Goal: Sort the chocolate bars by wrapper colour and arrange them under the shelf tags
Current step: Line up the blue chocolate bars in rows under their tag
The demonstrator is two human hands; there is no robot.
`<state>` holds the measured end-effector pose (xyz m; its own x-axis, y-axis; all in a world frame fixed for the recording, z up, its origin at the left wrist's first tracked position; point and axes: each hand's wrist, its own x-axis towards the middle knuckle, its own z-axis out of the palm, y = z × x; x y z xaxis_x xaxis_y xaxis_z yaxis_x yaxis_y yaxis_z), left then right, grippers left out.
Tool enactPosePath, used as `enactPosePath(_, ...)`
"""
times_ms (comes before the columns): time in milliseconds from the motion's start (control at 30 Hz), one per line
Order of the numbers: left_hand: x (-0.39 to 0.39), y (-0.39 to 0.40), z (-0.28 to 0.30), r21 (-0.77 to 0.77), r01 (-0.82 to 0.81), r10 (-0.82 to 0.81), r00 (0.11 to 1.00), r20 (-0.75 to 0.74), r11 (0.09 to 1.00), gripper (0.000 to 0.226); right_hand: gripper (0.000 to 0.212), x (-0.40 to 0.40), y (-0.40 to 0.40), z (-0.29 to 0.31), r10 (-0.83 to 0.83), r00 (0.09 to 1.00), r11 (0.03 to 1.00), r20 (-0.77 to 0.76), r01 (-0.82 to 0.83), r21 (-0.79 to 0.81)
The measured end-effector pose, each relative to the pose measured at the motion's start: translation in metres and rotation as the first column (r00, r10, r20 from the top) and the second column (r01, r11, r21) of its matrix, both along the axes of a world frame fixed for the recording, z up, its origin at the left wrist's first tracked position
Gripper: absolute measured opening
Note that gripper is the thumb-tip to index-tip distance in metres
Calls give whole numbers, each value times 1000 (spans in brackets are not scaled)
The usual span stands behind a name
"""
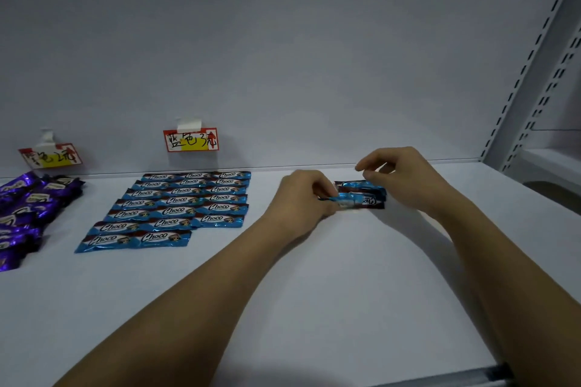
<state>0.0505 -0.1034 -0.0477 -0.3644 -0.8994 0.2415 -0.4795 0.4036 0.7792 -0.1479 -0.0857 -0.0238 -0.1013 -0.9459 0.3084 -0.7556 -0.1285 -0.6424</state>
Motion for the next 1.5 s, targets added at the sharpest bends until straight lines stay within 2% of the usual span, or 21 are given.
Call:
enactPosePath(100,11,0,10,169,-112,159,939,-304,979,15,18,1,4,-1,54,998,996,-27,-51,75)
enactPosePath(167,15,1,16,249,-137,232,882,-409,959,20,17,2,5,-2,82,994,988,-77,-71,137)
enactPosePath(233,17,3,19,311,-87,239,835,-495,947,26,18,4,5,-3,86,989,986,-124,-66,156)
enactPosePath(367,17,4,18,383,-66,272,815,-511,921,18,20,10,5,-4,88,979,981,-183,-53,188)
enactPosePath(433,16,3,17,407,-90,300,819,-490,909,13,15,11,5,-4,98,968,977,-232,-49,208)
enactPosePath(500,16,2,16,420,-86,312,804,-506,903,18,6,12,5,-4,101,972,977,-213,-57,204)
enactPosePath(567,17,2,16,415,-73,307,788,-534,907,29,2,13,5,-2,63,995,985,-74,-50,166)
enactPosePath(600,17,2,16,411,-68,303,785,-541,909,33,1,13,6,0,39,997,988,67,-49,146)
enactPosePath(667,17,3,16,415,-35,287,775,-564,909,32,3,17,8,4,27,923,988,384,-82,127)
enactPosePath(700,17,3,16,424,-25,286,774,-565,905,28,5,18,9,6,29,868,987,495,-103,123)
enactPosePath(767,16,2,16,434,-52,300,795,-528,899,21,13,18,10,6,33,821,986,570,-120,116)
enactPosePath(833,15,-1,14,417,-85,302,817,-491,905,20,14,19,9,4,29,831,987,555,-112,115)
enactPosePath(1033,20,-4,15,400,-64,279,816,-506,914,18,13,17,3,-2,-6,834,983,552,-95,154)
enactPosePath(1167,26,-5,21,368,-89,275,827,-491,926,18,11,17,3,-4,36,966,990,258,-71,126)
enactPosePath(1300,28,-3,24,284,-130,255,847,-467,950,22,13,19,8,-5,83,971,996,223,-88,14)
enactPosePath(1467,32,11,21,259,-172,275,855,-440,950,17,22,42,18,-7,73,997,996,1,-73,43)
enactPosePath(1500,36,13,22,252,-186,282,857,-431,950,16,23,49,20,-5,70,998,997,0,-70,36)
